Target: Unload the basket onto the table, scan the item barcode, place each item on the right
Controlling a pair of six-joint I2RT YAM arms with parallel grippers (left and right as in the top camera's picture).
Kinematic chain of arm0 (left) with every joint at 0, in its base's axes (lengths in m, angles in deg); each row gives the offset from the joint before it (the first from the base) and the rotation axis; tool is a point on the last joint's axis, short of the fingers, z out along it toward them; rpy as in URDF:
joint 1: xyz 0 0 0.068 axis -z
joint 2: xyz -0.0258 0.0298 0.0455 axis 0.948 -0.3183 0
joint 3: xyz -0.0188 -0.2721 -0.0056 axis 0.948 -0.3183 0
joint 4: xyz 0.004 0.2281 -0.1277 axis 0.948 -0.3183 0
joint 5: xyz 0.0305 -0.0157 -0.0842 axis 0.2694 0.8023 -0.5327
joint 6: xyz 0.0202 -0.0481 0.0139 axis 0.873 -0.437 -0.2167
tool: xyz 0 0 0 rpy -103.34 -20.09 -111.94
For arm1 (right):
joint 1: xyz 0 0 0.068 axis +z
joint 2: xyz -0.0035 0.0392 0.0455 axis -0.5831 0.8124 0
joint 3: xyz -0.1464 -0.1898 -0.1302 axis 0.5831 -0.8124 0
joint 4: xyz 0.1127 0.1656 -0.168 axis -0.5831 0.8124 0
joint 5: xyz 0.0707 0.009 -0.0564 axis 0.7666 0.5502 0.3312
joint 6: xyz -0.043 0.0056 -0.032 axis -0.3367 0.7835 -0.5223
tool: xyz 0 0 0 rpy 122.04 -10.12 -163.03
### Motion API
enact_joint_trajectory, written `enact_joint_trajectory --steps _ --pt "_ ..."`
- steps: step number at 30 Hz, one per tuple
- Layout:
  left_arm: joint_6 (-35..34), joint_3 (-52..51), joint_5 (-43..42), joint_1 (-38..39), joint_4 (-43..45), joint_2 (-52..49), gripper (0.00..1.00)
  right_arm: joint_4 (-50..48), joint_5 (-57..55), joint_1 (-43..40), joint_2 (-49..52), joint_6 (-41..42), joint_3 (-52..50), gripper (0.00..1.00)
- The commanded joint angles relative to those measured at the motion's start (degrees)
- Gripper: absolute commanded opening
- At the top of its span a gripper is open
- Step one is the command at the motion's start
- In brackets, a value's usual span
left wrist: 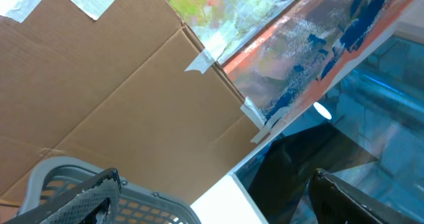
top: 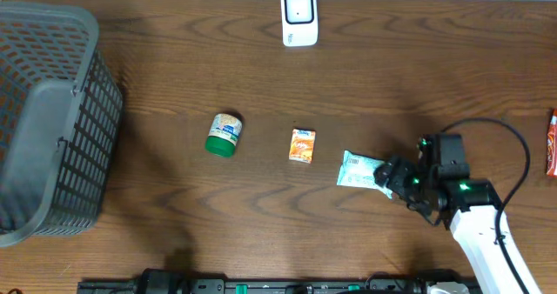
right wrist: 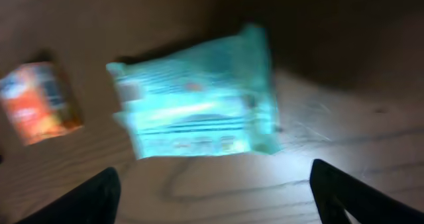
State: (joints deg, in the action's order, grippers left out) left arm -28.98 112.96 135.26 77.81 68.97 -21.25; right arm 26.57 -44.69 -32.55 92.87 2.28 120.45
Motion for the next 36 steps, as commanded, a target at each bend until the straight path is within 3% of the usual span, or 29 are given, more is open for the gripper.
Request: enact_joint_trajectory --steps 1,9,23,36 --pt "0.1 0.0 -0.1 -0.3 0.1 0.0 0.91 -0.2 5.4 -5.5 -0.3 -3.5 -4.5 0.81" --pt "0.1 -0.3 -0.1 -0.3 0.1 0.0 0.91 -3.7 5.3 -7.1 -0.3 -2.6 -8.9 0.89" --pt "-0.2 -0.6 -0.1 -0.3 0.1 0.0 0.91 -29.1 5.9 -7.2 -0.3 13.2 -27.4 0.84" --pt "-0.2 -0.6 -0.1 -0.3 0.1 0.0 0.91 -33.6 3.5 -7.2 -0.2 15.6 -31.5 0.82"
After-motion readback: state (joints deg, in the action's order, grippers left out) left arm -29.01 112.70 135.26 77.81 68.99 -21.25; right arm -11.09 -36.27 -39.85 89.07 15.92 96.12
